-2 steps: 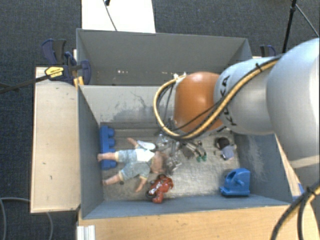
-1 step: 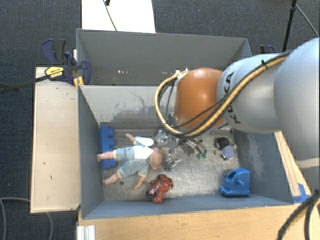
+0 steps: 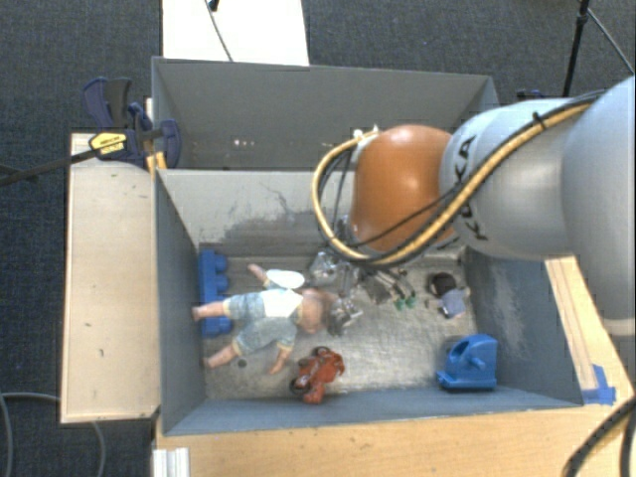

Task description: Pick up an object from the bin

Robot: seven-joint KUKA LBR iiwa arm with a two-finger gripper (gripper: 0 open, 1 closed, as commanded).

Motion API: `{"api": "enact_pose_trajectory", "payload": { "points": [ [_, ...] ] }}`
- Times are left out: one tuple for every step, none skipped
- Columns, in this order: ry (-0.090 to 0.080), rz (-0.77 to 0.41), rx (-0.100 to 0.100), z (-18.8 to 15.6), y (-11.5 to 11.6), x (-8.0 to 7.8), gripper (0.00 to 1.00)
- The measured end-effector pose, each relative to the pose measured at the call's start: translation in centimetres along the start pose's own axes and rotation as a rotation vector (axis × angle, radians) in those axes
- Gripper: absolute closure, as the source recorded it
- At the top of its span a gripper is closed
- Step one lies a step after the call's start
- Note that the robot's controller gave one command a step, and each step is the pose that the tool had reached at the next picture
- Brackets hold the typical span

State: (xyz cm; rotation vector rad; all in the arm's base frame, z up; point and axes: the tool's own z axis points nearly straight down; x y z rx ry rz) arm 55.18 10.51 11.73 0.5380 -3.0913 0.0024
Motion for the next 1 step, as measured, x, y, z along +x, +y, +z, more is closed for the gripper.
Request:
{"api": "enact_pose_trajectory", "payload": {
  "points": [
    [-0.001, 0.0, -0.001, -2.14, -0.06, 0.04, 1.0]
  ]
}}
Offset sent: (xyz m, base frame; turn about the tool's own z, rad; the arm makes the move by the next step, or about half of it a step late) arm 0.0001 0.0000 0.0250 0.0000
